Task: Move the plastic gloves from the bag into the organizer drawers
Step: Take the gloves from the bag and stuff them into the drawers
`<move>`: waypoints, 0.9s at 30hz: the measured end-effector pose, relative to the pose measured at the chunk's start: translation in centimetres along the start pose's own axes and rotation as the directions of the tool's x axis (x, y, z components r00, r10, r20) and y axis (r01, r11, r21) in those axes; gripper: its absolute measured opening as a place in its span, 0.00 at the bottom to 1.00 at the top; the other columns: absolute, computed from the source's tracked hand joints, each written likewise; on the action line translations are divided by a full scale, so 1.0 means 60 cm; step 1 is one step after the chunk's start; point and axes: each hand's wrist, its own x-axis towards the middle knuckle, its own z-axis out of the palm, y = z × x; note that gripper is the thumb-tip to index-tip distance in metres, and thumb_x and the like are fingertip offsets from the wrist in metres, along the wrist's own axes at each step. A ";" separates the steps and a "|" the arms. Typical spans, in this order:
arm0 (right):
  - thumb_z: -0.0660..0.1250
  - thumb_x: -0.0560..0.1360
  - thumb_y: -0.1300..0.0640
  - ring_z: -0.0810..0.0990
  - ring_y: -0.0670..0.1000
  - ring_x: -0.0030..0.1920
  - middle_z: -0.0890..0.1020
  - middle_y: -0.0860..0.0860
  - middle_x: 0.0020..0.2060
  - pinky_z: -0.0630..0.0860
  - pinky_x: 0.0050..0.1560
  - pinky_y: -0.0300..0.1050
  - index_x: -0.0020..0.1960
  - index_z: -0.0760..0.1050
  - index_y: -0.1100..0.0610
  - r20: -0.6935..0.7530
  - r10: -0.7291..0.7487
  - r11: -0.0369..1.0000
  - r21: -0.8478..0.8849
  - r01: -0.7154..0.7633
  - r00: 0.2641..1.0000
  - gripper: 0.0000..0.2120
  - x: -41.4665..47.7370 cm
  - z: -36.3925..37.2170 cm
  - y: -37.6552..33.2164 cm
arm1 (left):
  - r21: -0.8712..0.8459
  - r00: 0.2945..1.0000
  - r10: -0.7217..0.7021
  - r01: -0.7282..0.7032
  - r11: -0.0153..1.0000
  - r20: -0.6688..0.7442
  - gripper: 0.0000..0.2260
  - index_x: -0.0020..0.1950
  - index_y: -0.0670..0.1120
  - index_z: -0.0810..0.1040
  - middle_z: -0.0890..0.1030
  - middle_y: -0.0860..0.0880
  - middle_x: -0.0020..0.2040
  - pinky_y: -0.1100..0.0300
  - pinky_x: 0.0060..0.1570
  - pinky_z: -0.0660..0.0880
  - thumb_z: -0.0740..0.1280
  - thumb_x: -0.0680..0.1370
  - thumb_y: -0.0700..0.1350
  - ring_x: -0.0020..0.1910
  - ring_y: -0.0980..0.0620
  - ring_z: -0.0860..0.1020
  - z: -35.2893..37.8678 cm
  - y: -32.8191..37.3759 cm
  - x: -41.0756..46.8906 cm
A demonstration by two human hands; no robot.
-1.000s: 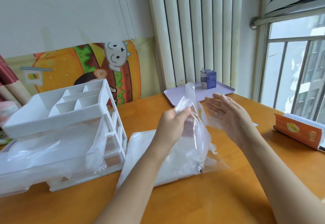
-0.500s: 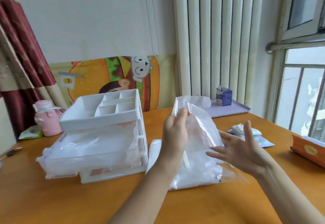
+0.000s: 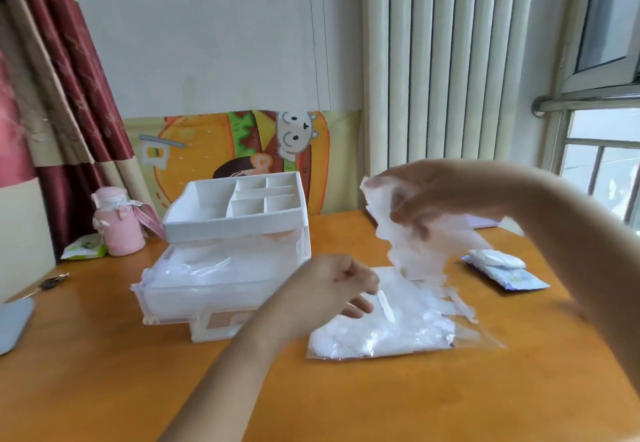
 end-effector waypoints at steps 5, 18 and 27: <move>0.70 0.73 0.61 0.79 0.45 0.32 0.81 0.49 0.35 0.73 0.45 0.32 0.65 0.73 0.44 0.429 -0.024 0.924 -0.334 0.183 0.903 0.24 0.014 0.009 -0.096 | -0.011 0.939 0.187 -0.199 0.980 -0.289 0.23 0.45 0.42 0.80 0.81 0.52 0.38 0.61 0.35 0.78 0.74 0.68 0.62 0.36 0.54 0.79 -0.091 0.041 -0.055; 0.67 0.71 0.65 0.76 0.44 0.34 0.77 0.47 0.34 0.76 0.36 0.37 0.53 0.77 0.57 0.373 -0.398 0.905 0.311 0.291 0.838 0.12 0.104 0.056 -0.159 | -0.326 0.938 0.017 -0.137 0.935 -0.346 0.05 0.38 0.45 0.84 0.83 0.50 0.37 0.68 0.42 0.77 0.72 0.72 0.36 0.39 0.53 0.82 -0.203 -0.005 -0.117; 0.67 0.76 0.61 0.80 0.47 0.32 0.80 0.55 0.36 0.80 0.34 0.38 0.52 0.76 0.65 -0.094 -0.029 0.684 0.724 0.089 0.995 0.08 0.174 0.156 -0.092 | -0.252 0.846 -0.151 0.021 0.968 -0.511 0.05 0.40 0.42 0.78 0.77 0.51 0.28 0.68 0.23 0.71 0.70 0.75 0.41 0.26 0.57 0.76 -0.297 0.013 -0.086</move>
